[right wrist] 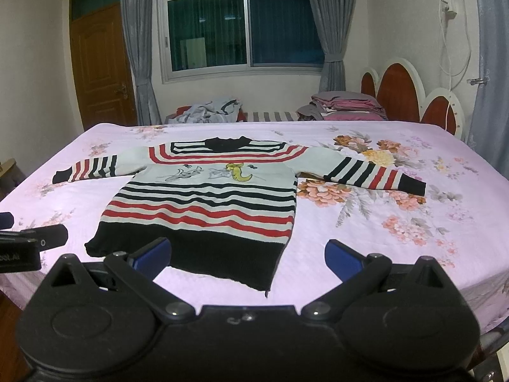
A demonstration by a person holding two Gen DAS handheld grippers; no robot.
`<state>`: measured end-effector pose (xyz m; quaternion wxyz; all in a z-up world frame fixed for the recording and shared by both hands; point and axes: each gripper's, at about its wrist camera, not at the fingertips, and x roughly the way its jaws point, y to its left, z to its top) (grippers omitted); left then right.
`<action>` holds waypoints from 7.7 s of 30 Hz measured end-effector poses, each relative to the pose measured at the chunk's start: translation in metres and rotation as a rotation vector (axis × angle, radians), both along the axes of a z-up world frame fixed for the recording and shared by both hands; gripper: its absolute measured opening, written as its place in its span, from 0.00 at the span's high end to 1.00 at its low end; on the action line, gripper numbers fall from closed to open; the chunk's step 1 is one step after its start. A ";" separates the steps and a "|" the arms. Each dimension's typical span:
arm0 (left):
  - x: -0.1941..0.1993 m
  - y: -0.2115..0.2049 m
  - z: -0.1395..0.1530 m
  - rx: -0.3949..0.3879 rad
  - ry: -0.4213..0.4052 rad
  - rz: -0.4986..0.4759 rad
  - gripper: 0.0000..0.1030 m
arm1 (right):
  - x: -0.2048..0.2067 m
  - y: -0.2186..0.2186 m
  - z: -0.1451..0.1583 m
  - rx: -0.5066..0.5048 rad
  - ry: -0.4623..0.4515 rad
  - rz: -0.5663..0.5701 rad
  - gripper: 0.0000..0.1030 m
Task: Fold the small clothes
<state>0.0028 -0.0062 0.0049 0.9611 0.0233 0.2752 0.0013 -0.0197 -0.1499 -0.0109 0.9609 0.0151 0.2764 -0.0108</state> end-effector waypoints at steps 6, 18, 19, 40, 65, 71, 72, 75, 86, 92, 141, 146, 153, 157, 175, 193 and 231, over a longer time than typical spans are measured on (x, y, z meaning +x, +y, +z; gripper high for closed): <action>0.001 -0.001 -0.001 -0.001 0.000 -0.003 0.00 | 0.000 0.000 0.000 0.001 -0.003 -0.003 0.00; 0.001 -0.001 0.000 0.003 0.000 0.001 0.00 | 0.001 -0.002 0.000 0.002 -0.001 -0.002 0.00; 0.001 -0.002 -0.001 0.003 0.001 0.000 0.00 | 0.001 -0.002 0.001 0.002 -0.001 -0.003 0.00; 0.003 -0.003 -0.001 0.005 -0.001 -0.004 0.00 | 0.003 -0.002 0.001 0.002 -0.004 -0.003 0.00; 0.003 -0.002 -0.004 0.008 0.007 0.006 0.00 | 0.005 -0.003 0.000 0.005 0.001 -0.001 0.00; 0.007 -0.002 -0.006 0.018 0.021 0.004 0.00 | 0.010 -0.001 -0.005 0.011 0.008 -0.003 0.00; 0.009 -0.003 -0.006 0.021 0.021 0.003 0.00 | 0.011 -0.001 -0.006 0.011 0.010 -0.006 0.00; 0.018 -0.003 -0.005 0.030 0.016 0.001 0.00 | 0.017 -0.005 -0.007 0.013 0.013 -0.015 0.00; 0.077 -0.010 -0.004 0.025 0.018 -0.058 0.00 | 0.062 -0.020 -0.007 0.016 0.018 -0.067 0.00; 0.116 -0.011 -0.012 0.014 0.006 -0.068 0.00 | 0.097 -0.028 -0.011 0.020 0.031 -0.113 0.00; 0.429 -0.151 -0.070 0.070 0.173 -0.143 0.00 | 0.295 -0.342 -0.135 0.520 0.056 -0.750 0.47; 0.439 -0.158 -0.073 0.076 0.197 -0.134 0.00 | 0.292 -0.355 -0.151 0.599 0.018 -0.762 0.48; 0.453 -0.132 -0.075 -0.005 0.245 -0.073 0.00 | 0.287 -0.373 -0.163 0.632 -0.037 -0.797 0.80; 0.456 -0.105 -0.074 -0.006 0.247 -0.051 0.00 | 0.293 -0.374 -0.160 0.551 -0.011 -0.776 0.89; 0.480 0.029 -0.102 -0.061 0.285 -0.039 0.00 | 0.421 -0.138 -0.079 0.180 0.018 -0.097 0.94; 0.468 0.060 -0.109 -0.155 0.277 -0.096 0.00 | 0.457 0.030 -0.135 0.104 0.229 0.202 0.76; 0.511 0.011 -0.154 -0.219 0.299 -0.081 0.92 | 0.413 -0.148 -0.127 0.287 0.219 -0.174 0.73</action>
